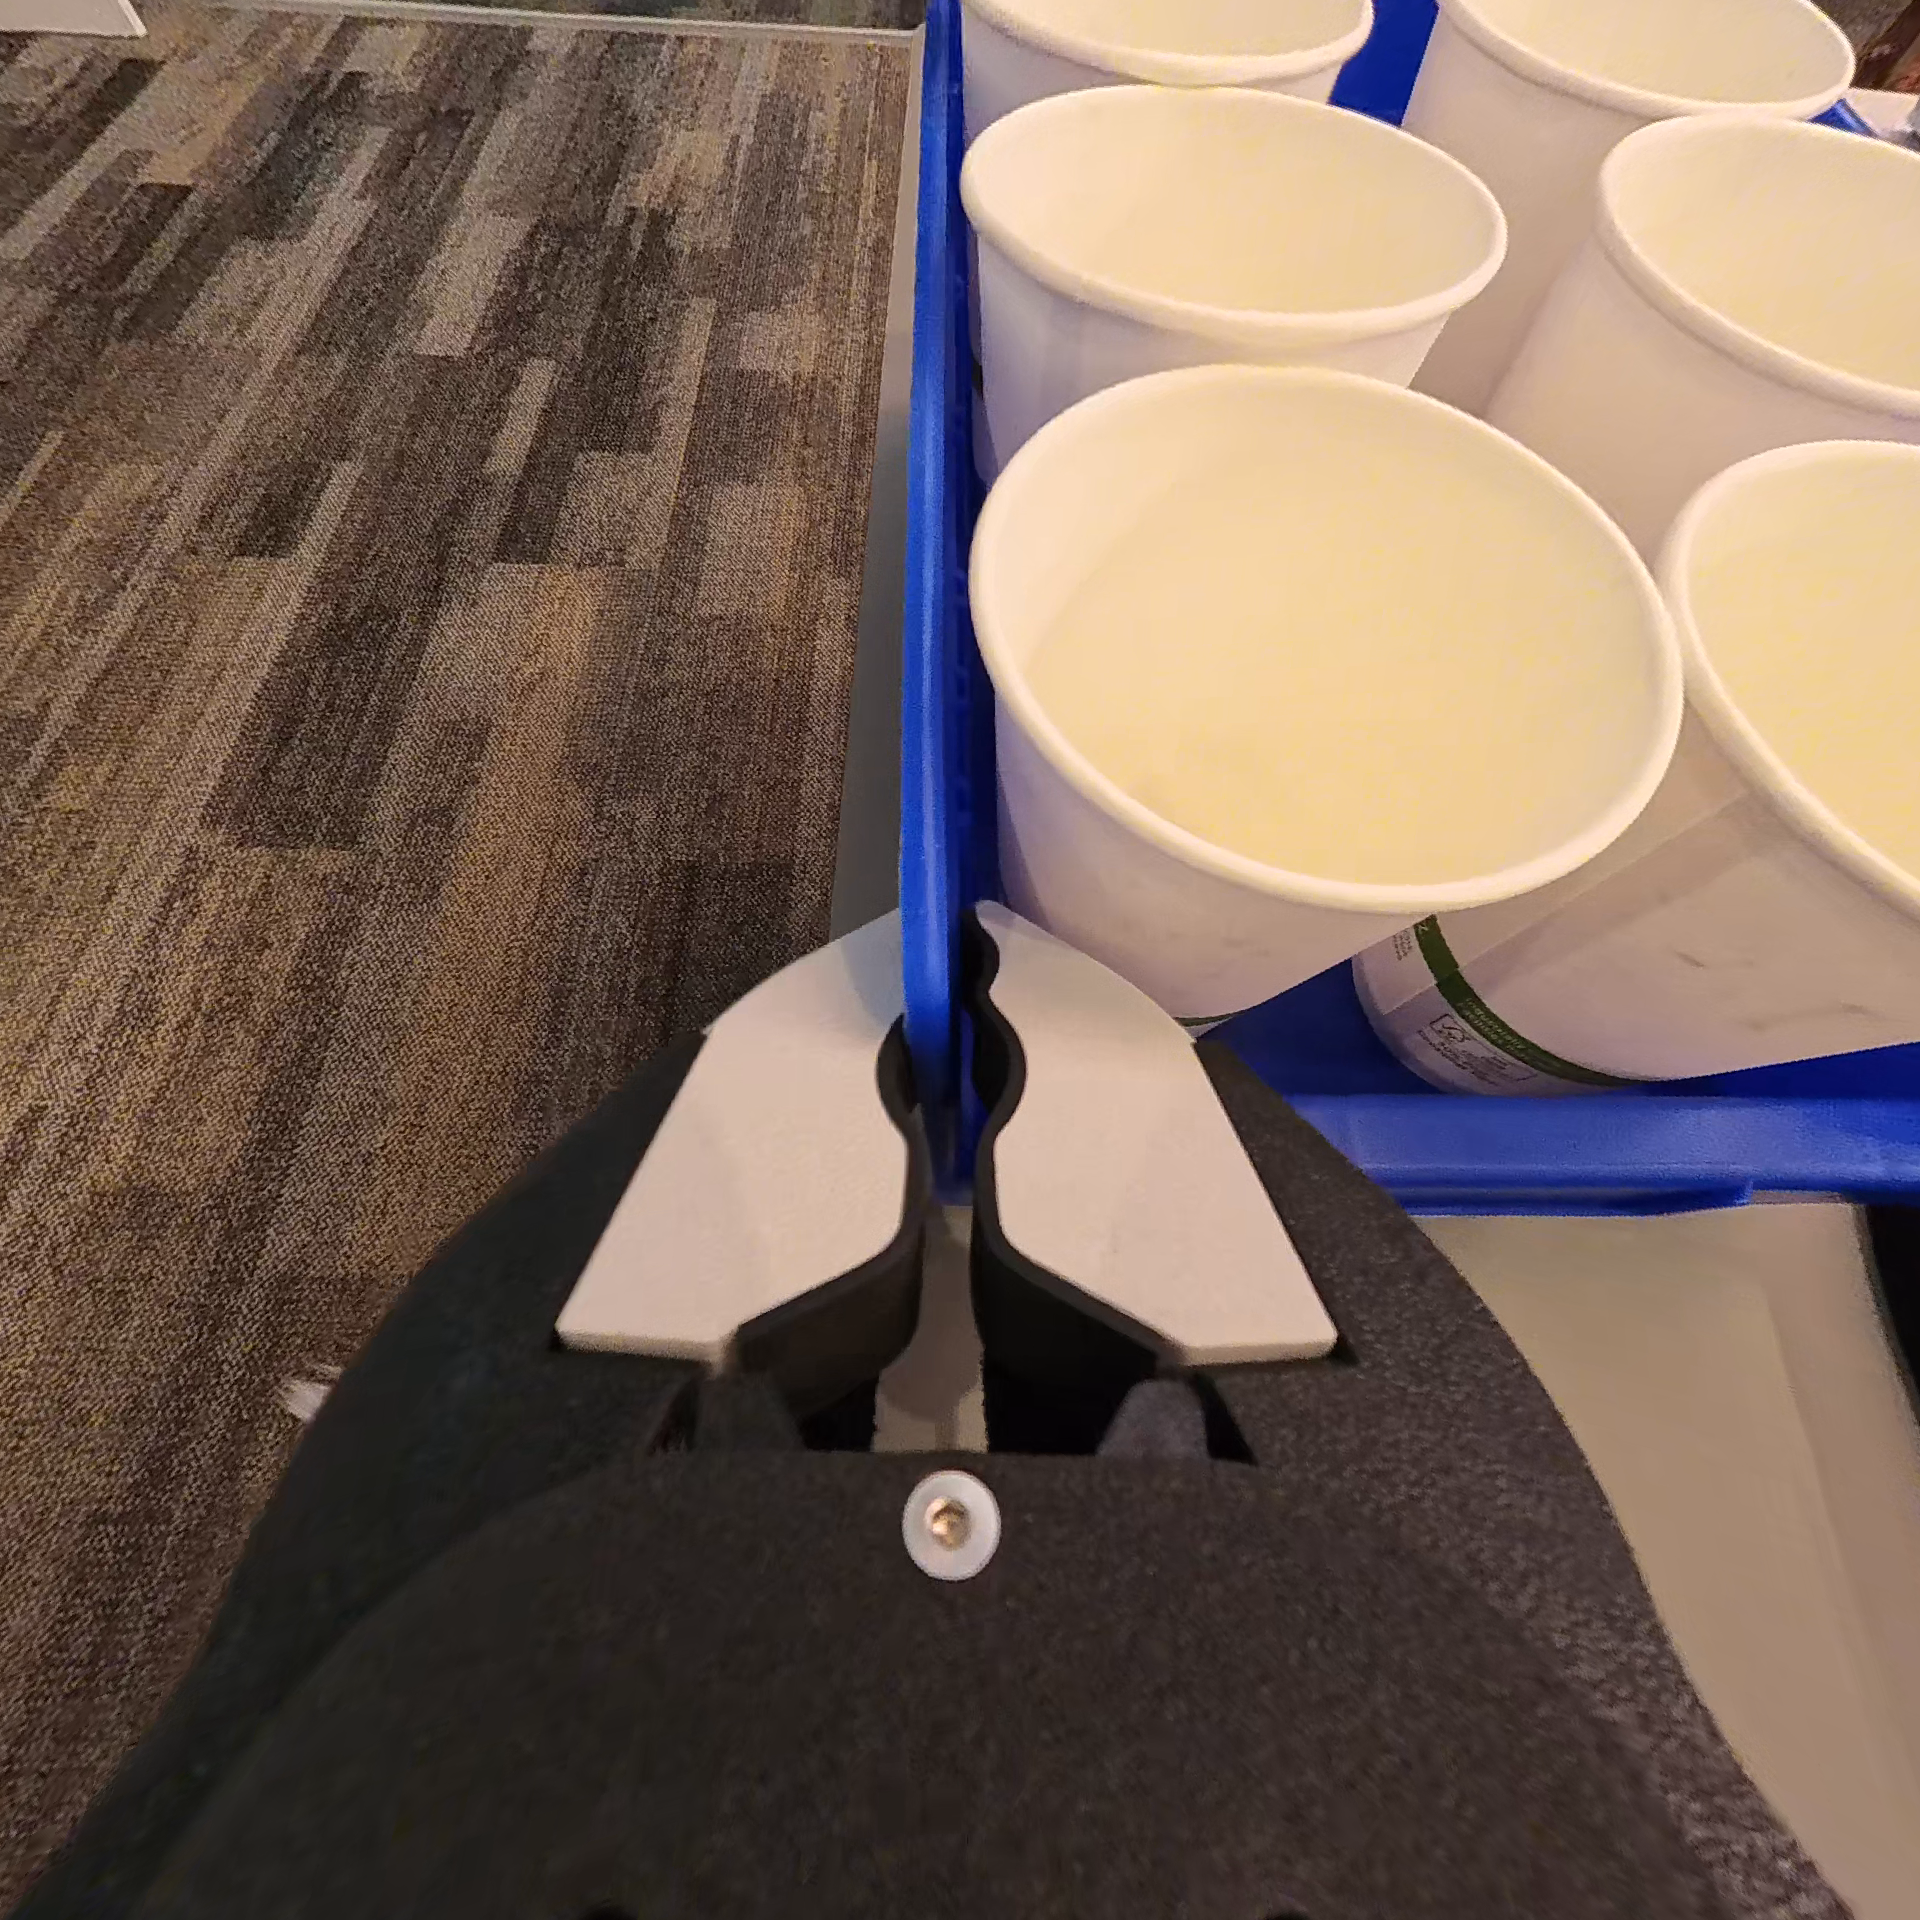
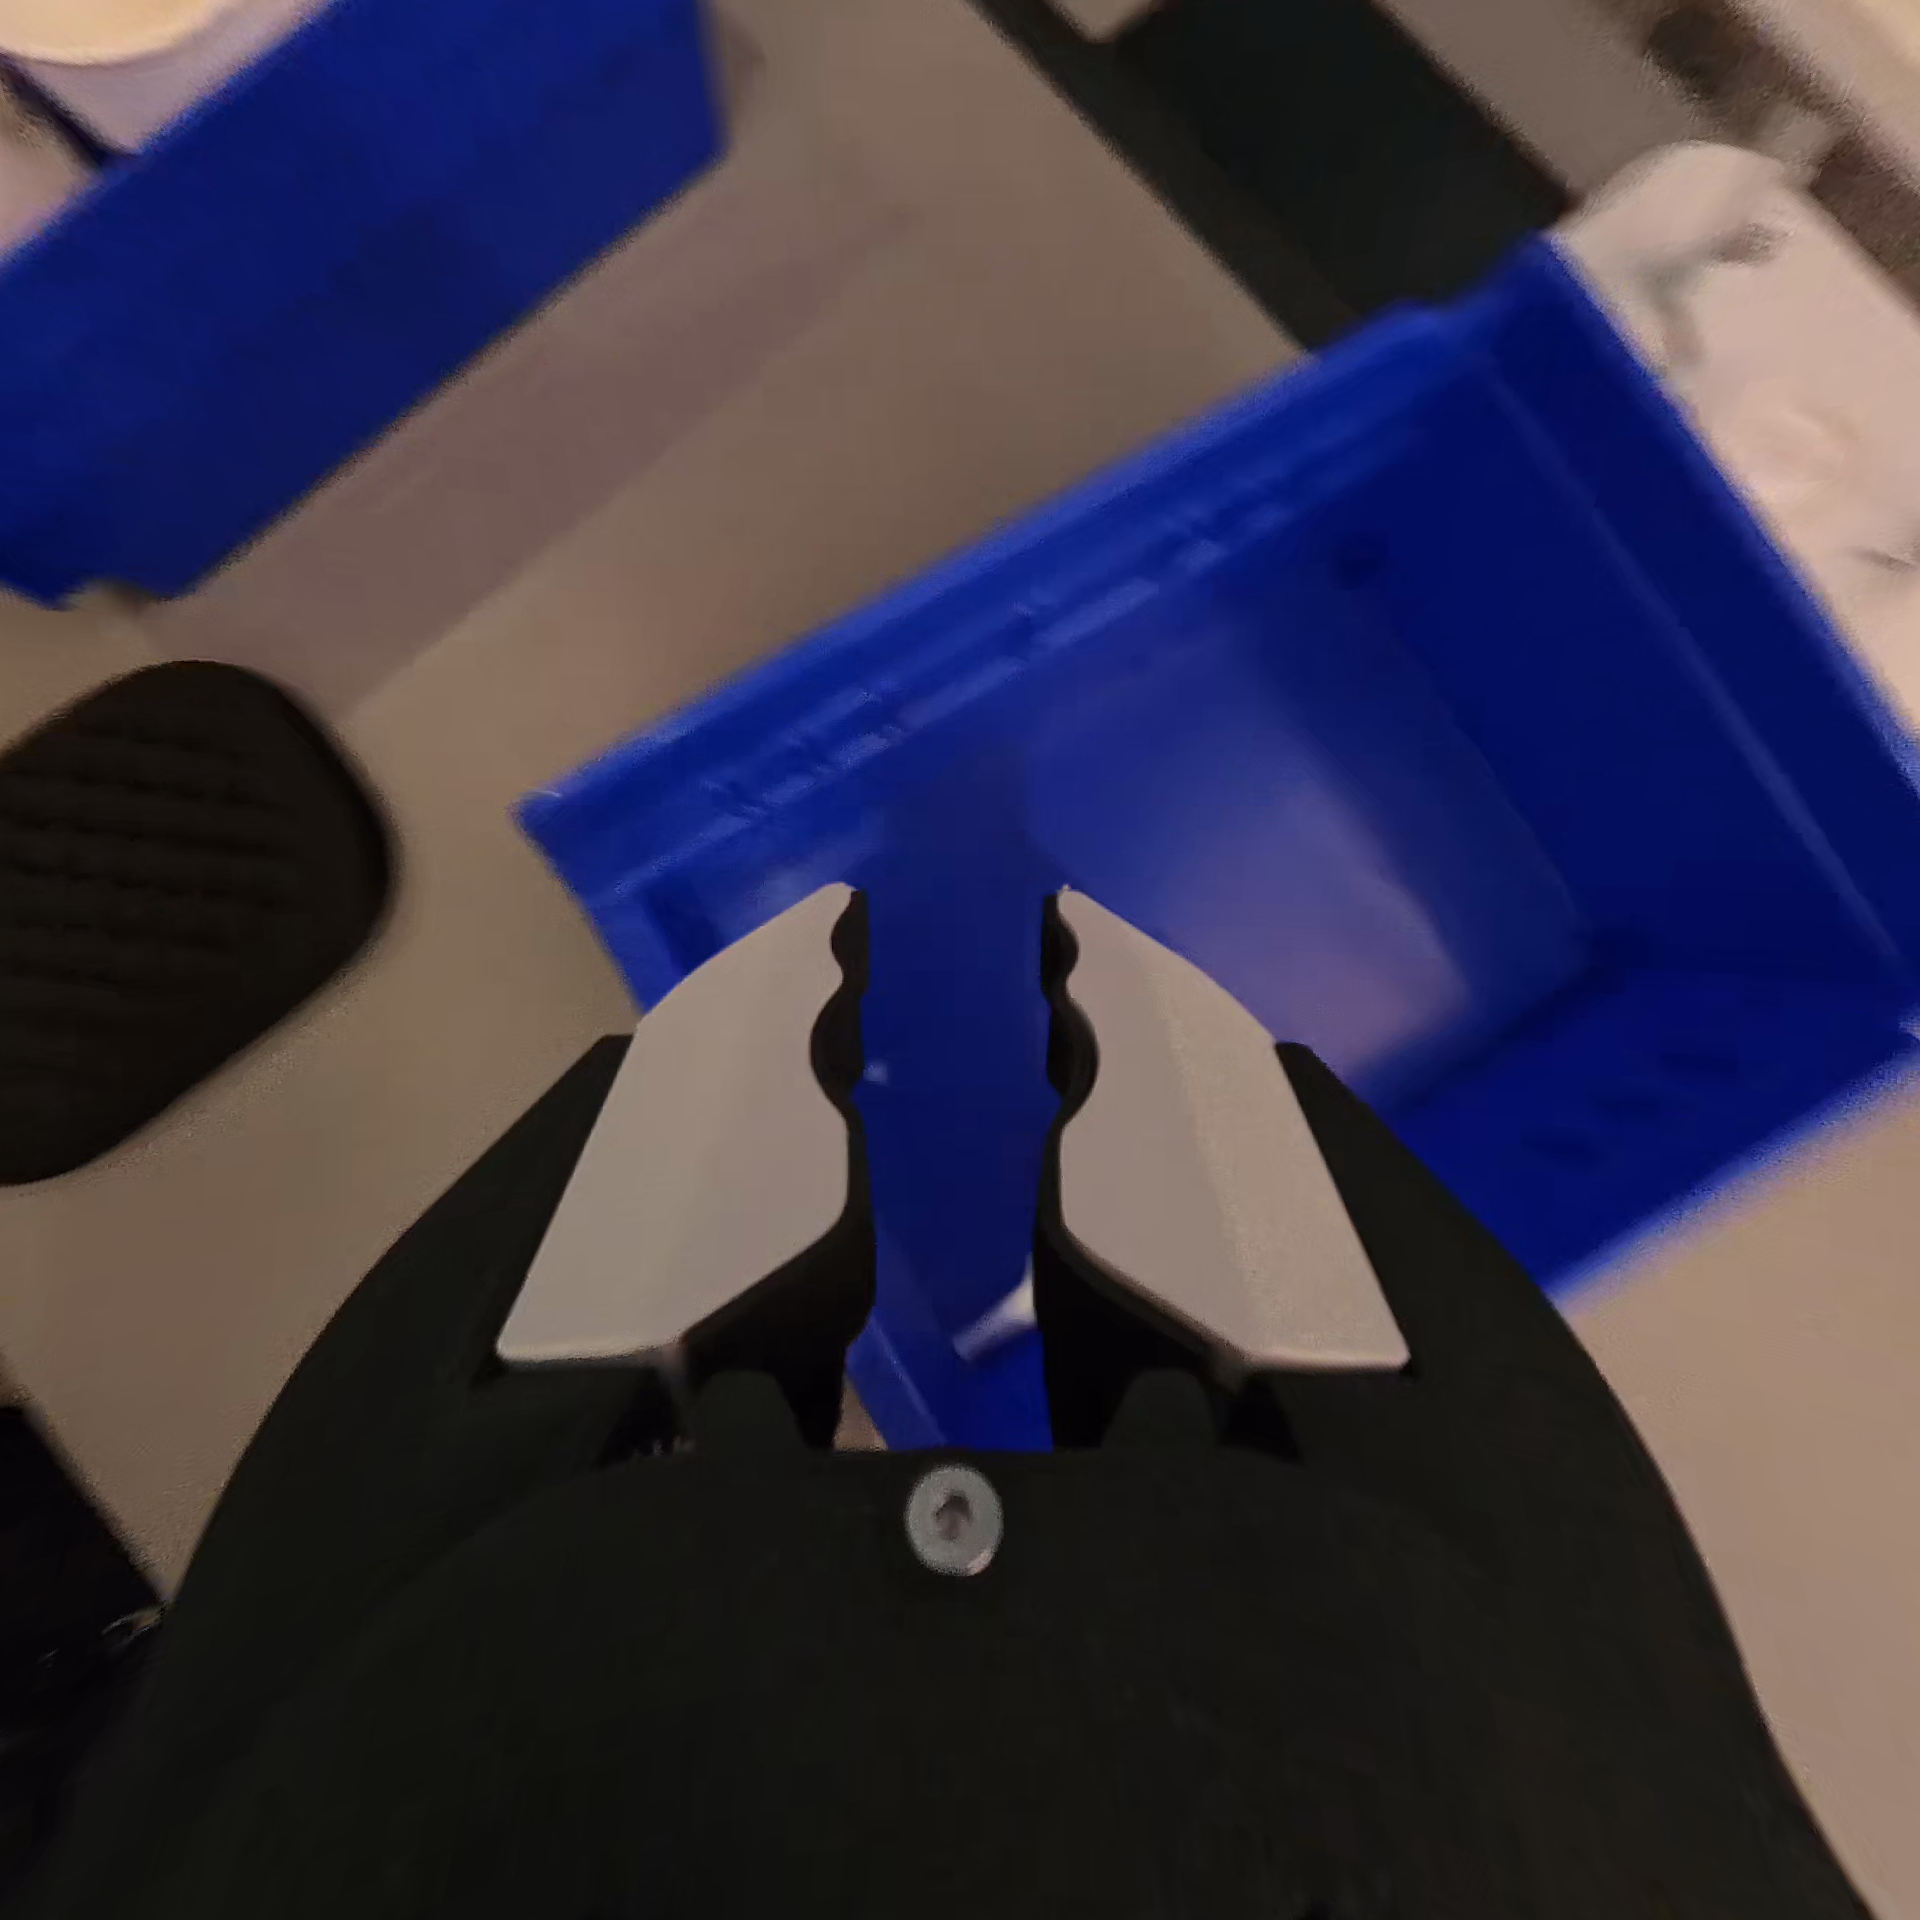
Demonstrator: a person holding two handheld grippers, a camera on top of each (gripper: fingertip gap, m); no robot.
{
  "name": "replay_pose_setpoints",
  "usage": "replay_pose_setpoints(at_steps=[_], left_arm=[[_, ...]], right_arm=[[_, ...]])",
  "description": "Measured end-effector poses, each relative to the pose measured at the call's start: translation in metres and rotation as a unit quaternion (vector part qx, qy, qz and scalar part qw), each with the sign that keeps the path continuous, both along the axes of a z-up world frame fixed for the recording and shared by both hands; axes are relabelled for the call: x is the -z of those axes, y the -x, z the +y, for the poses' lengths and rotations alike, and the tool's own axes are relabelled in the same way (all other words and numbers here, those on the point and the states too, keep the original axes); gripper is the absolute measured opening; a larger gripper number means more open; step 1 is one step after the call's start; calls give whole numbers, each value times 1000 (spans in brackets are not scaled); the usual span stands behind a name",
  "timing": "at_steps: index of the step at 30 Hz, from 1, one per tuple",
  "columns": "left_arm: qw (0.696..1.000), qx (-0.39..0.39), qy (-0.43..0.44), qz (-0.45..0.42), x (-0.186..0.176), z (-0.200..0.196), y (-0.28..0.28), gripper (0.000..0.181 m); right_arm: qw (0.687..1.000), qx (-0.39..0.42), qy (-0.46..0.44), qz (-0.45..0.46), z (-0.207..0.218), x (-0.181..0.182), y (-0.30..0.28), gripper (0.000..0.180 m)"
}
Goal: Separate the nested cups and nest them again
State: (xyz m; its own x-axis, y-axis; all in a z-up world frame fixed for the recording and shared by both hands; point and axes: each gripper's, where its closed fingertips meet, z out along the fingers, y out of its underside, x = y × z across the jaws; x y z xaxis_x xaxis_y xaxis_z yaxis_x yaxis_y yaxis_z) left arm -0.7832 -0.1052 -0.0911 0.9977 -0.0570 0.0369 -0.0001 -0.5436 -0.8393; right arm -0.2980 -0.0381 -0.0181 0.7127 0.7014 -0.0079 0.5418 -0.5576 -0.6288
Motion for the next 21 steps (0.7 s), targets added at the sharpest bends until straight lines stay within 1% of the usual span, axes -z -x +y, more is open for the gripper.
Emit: replay_pose_setpoints(at_steps=[1,2,4,5,6,8,9,10,12,13,14,15,18,21], left_arm=[[1000,-4,0,4,0,0,2,9],[1000,-15,-2,8,0,0,5,24],[1000,-28,-10,10,-3,-2,10,31],[999,-30,-21,3,-6,-3,10,32],[999,-30,-33,-7,-10,-5,9,33],[998,-31,-52,-30,-16,-11,7,35],[997,-35,-57,-35,-18,-16,8,35],[997,-40,-60,-36,-20,-21,9,35],[996,-52,-67,-30,-23,-33,11,35],[996,-58,-70,-26,-24,-39,11,35],[995,-61,-73,-22,-26,-45,9,34],[995,-62,-76,-20,-28,-50,6,34],[996,-57,-72,-15,-30,-65,-7,31],[995,-67,-68,4,-31,-76,-15,31]], right_arm=[[999,35,-12,-22,5,-2,-25,32],[995,80,-24,-53,10,-3,-54,34],[980,167,-35,-105,17,-1,-109,34],[973,200,-28,-113,17,3,-129,36],[970,220,-5,-102,15,11,-139,41],[970,230,53,-67,9,29,-140,46],[964,244,69,-75,8,37,-146,46],[961,252,81,-85,7,45,-151,46],[960,248,108,-77,7,59,-148,40],[960,247,121,-49,8,59,-142,28],[959,251,126,-38,10,59,-142,28],[957,254,136,-38,10,61,-143,32],[955,241,170,-28,7,64,-136,33],[950,259,175,-10,12,64,-133,35]])
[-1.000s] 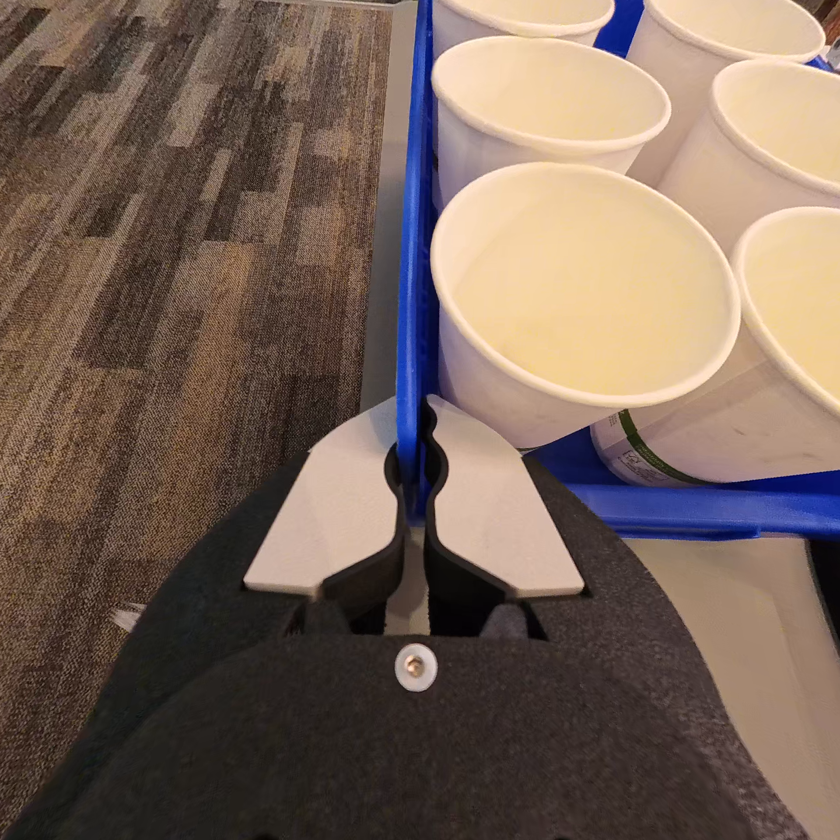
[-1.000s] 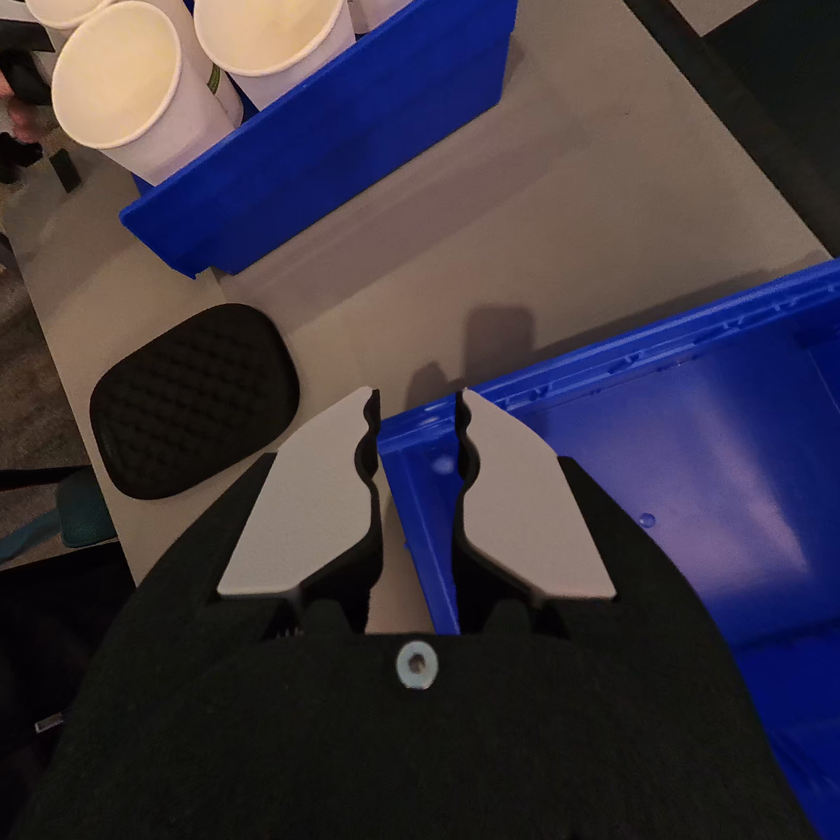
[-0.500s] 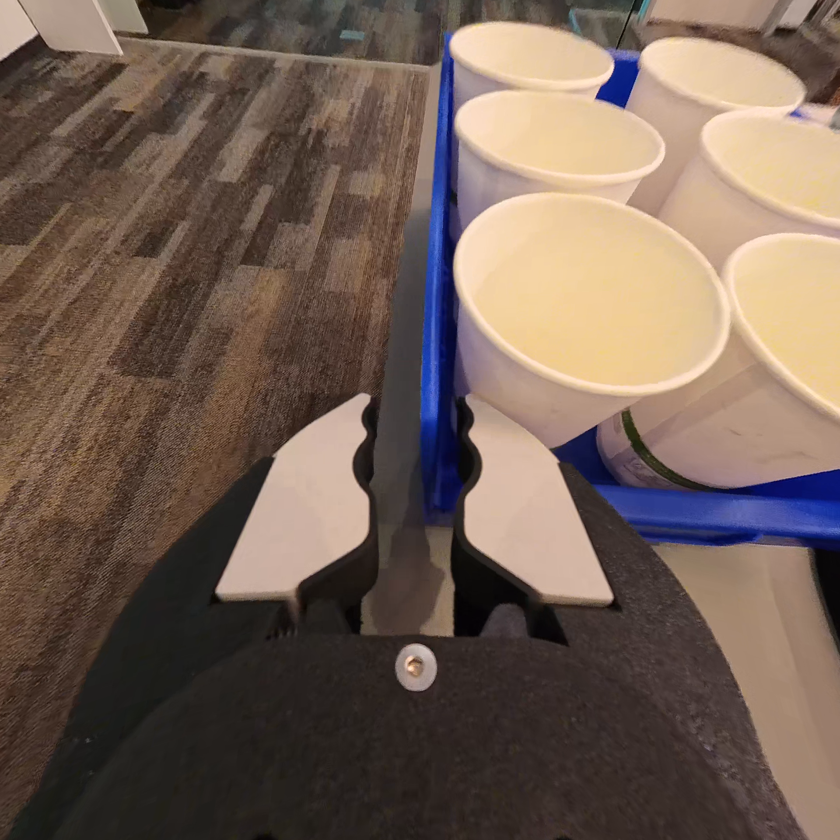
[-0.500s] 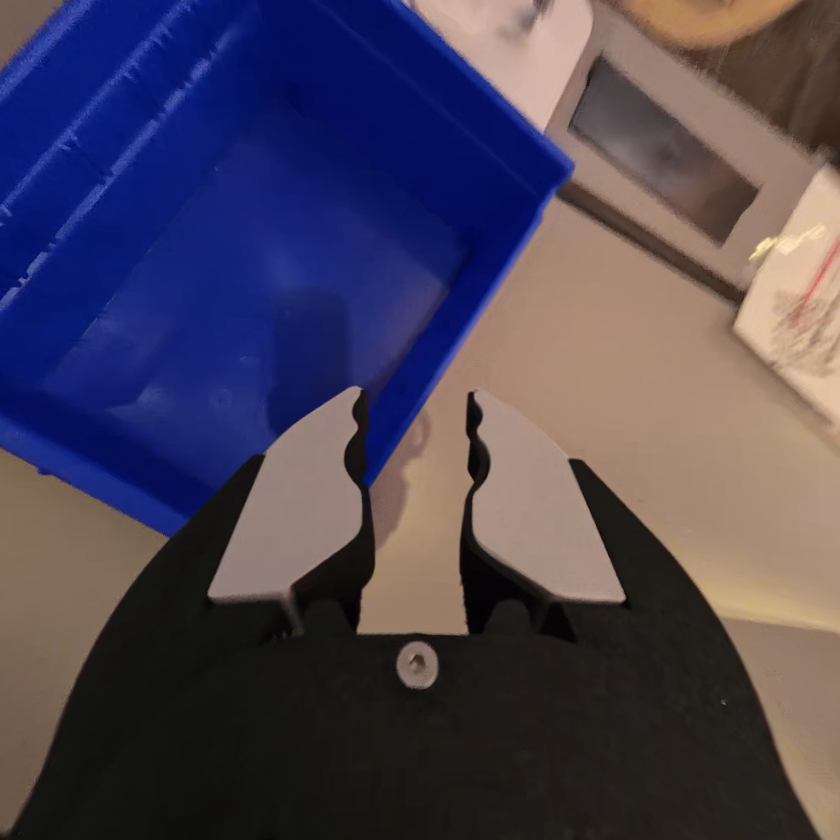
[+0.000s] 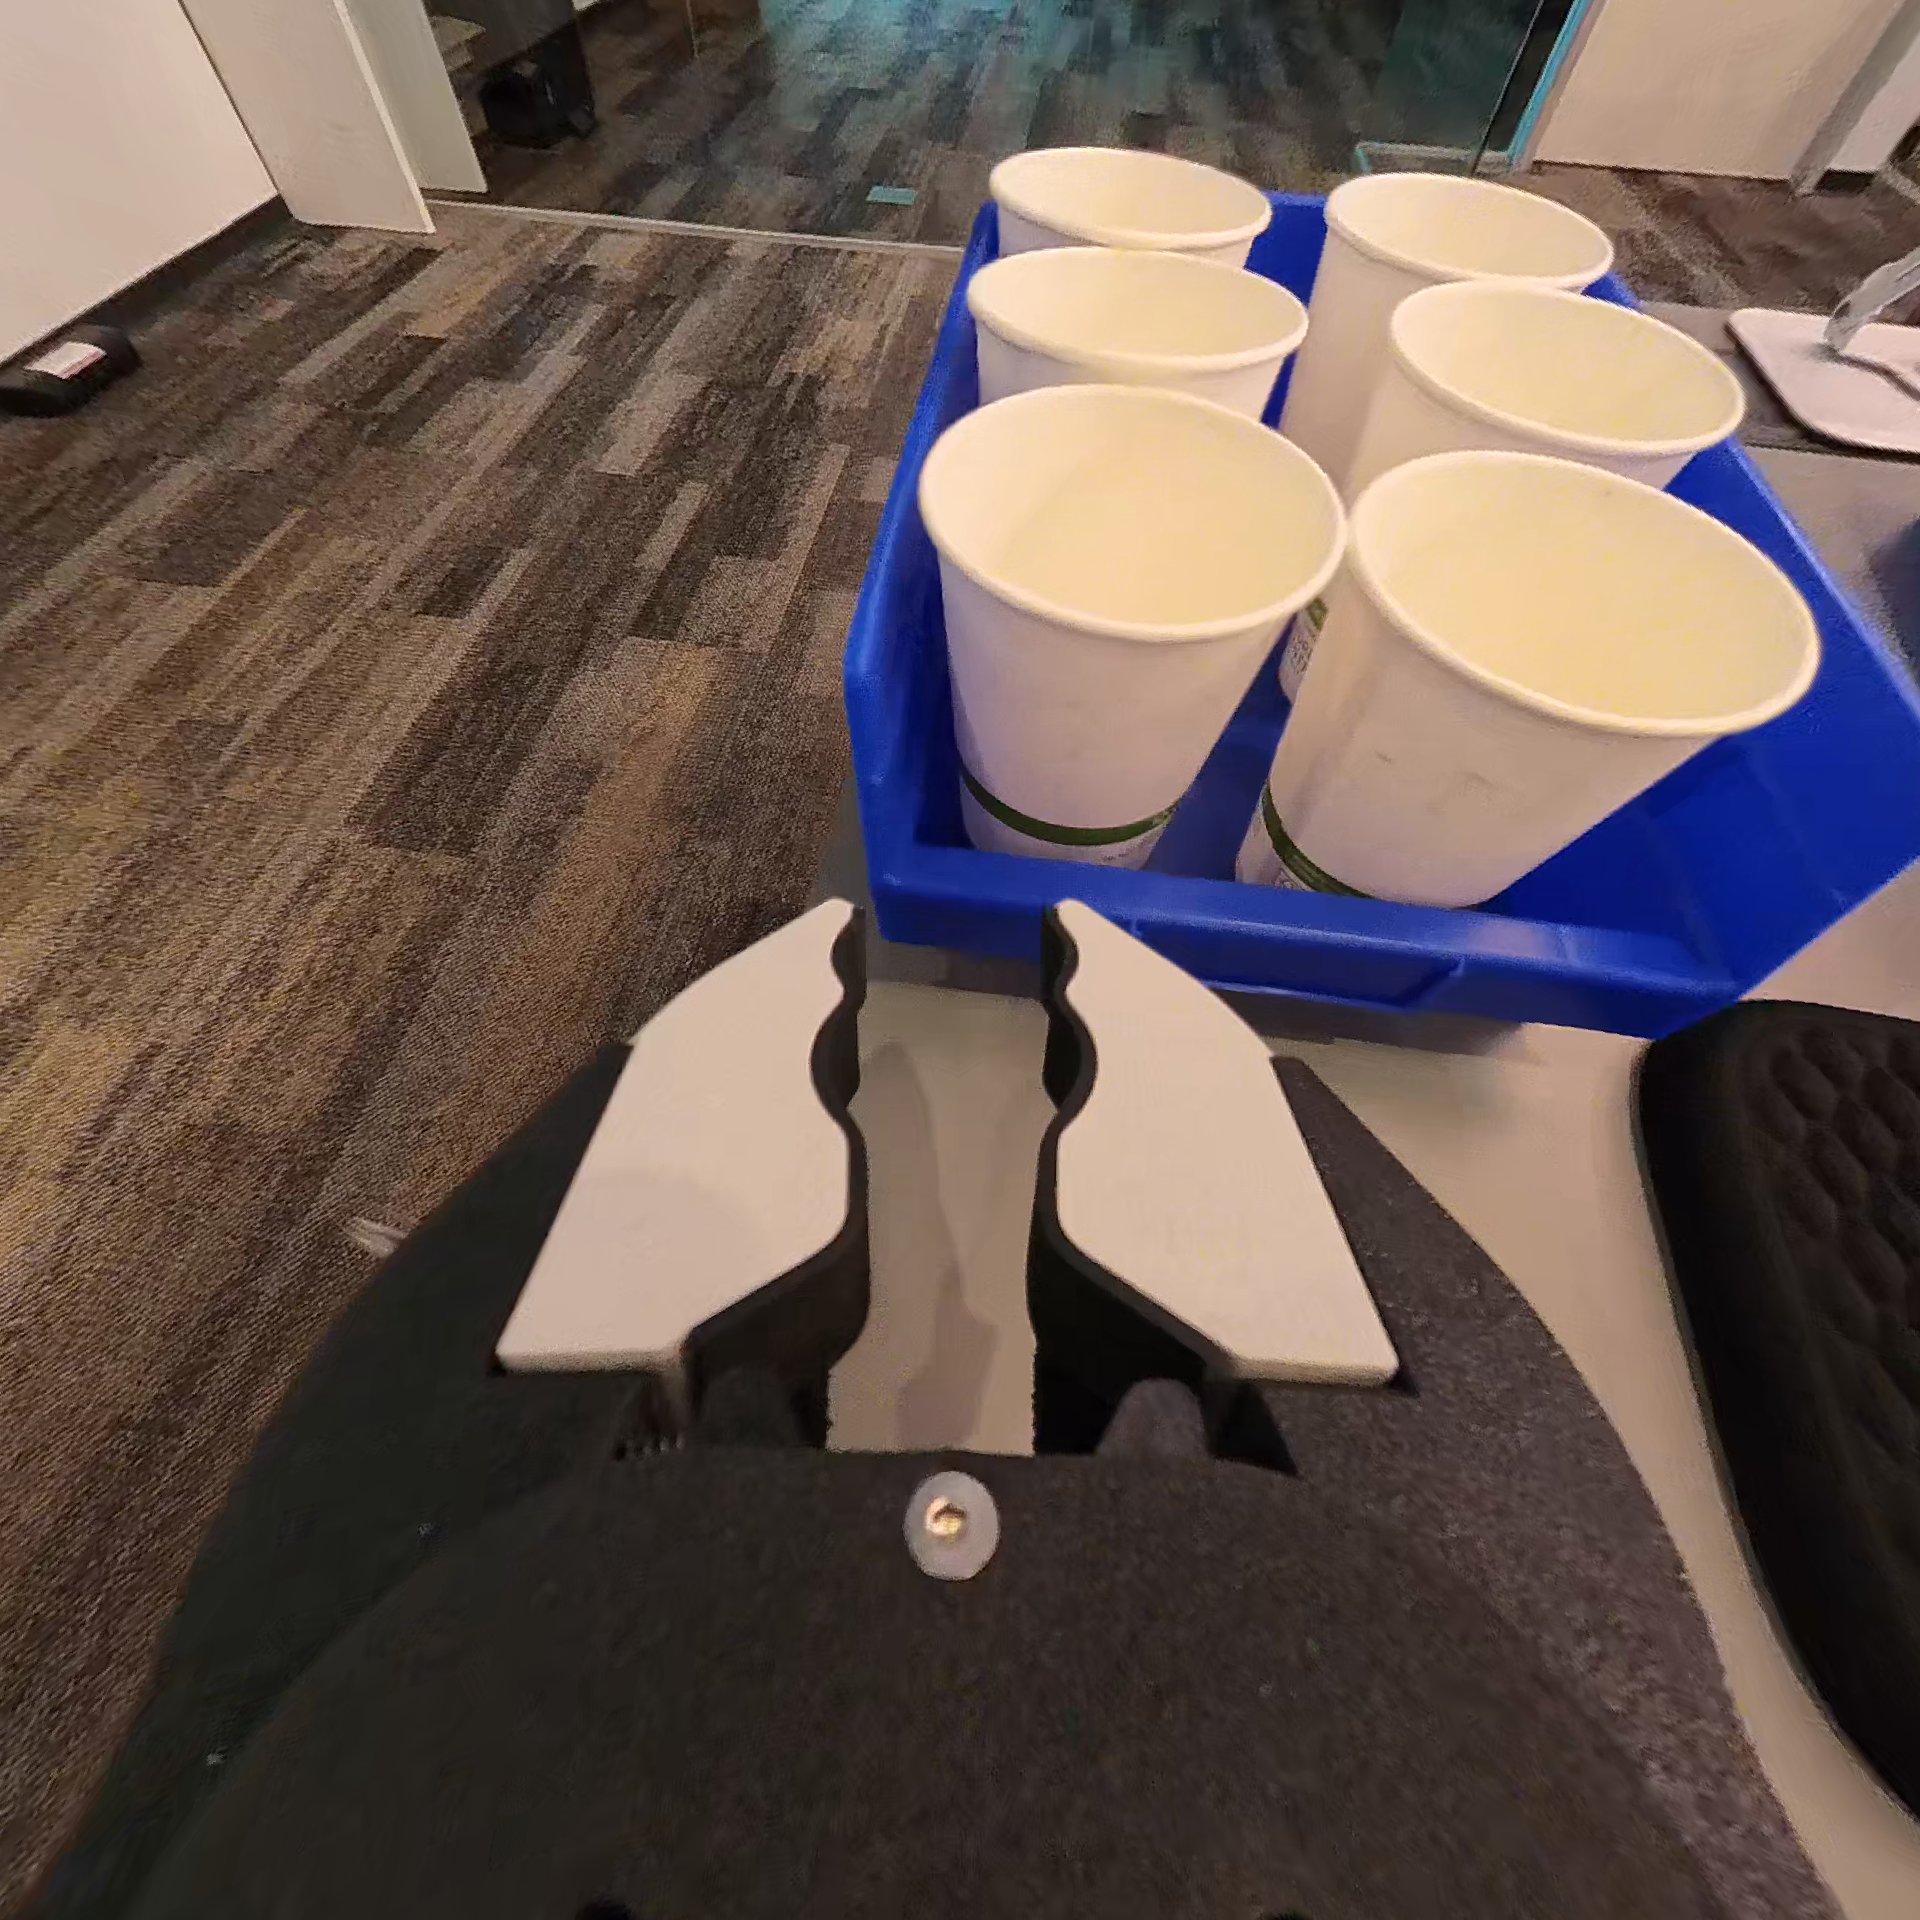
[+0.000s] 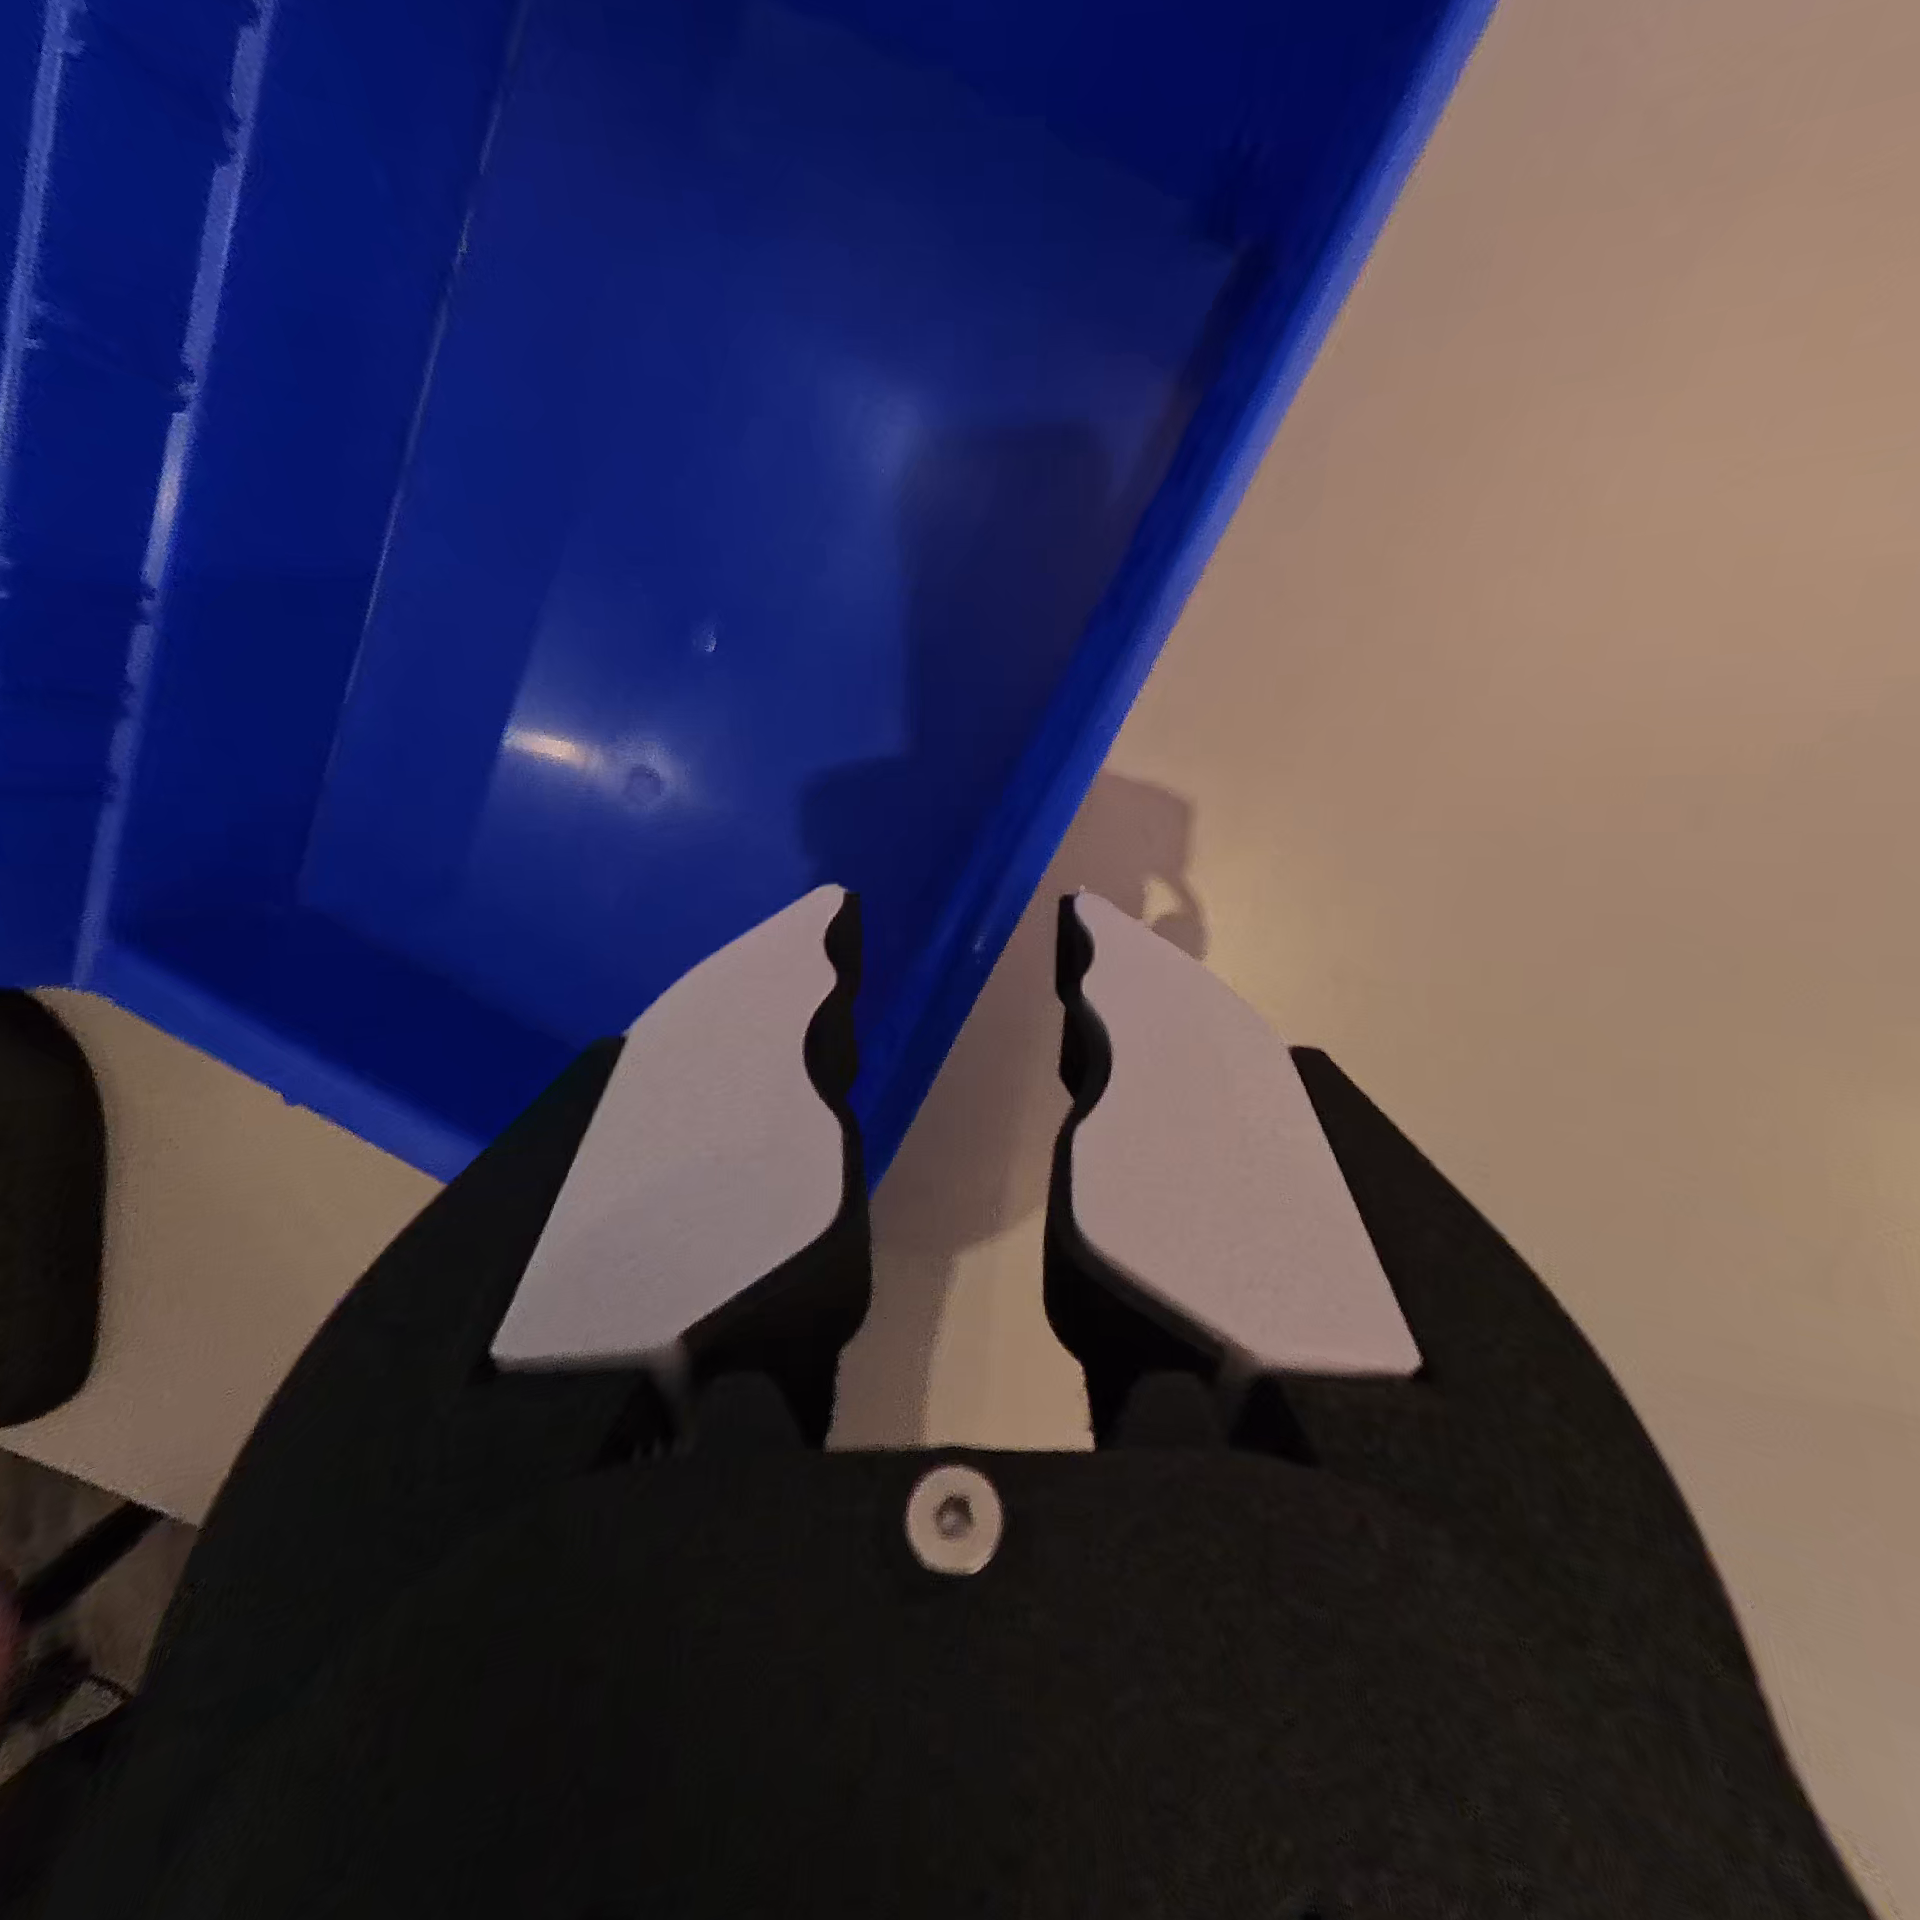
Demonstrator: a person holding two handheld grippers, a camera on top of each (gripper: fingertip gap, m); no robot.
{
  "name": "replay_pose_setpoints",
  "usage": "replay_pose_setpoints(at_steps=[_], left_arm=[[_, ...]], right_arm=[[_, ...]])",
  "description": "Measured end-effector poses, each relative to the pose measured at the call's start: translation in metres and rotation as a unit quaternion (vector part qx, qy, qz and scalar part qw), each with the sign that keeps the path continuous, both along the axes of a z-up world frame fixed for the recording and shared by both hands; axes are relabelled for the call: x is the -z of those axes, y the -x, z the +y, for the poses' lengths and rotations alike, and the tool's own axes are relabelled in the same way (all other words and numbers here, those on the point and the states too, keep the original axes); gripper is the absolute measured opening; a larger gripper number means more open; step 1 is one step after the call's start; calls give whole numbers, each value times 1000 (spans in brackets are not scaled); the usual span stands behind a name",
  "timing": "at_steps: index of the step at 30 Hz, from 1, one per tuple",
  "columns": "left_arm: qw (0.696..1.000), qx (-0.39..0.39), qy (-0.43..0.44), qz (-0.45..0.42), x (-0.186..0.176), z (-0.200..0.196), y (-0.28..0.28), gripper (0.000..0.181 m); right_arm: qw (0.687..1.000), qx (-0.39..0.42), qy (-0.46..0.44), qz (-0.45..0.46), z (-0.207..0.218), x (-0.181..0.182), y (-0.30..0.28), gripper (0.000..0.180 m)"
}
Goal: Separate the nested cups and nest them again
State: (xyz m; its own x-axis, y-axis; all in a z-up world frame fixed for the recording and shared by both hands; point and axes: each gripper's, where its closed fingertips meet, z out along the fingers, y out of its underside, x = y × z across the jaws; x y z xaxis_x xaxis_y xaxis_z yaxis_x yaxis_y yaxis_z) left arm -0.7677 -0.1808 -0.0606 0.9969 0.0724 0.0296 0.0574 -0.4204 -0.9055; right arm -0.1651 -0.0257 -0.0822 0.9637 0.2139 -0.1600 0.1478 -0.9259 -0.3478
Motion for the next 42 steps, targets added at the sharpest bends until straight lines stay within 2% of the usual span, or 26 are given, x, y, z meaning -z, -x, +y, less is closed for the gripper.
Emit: replay_pose_setpoints(at_steps=[4,6,9,18,30,37,42], left_arm=[[1000,5,3,9,-3,-1,-17,30],[1000,3,1,16,-6,1,-23,30],[1000,8,9,15,-5,4,-34,30],[999,31,17,29,-6,6,-73,28],[994,46,22,94,-24,4,-118,27],[995,43,31,80,-24,10,-136,25],[997,45,12,59,-39,9,-153,25]], right_arm=[[997,7,68,-22,-7,21,-1,38],[995,-3,98,-5,-10,30,7,18],[995,4,97,-30,-6,33,-2,9],[996,-22,86,0,8,34,-46,5],[996,-25,86,11,8,35,-176,4],[996,10,83,16,-4,36,-269,4],[995,36,85,22,-23,37,-337,4]])
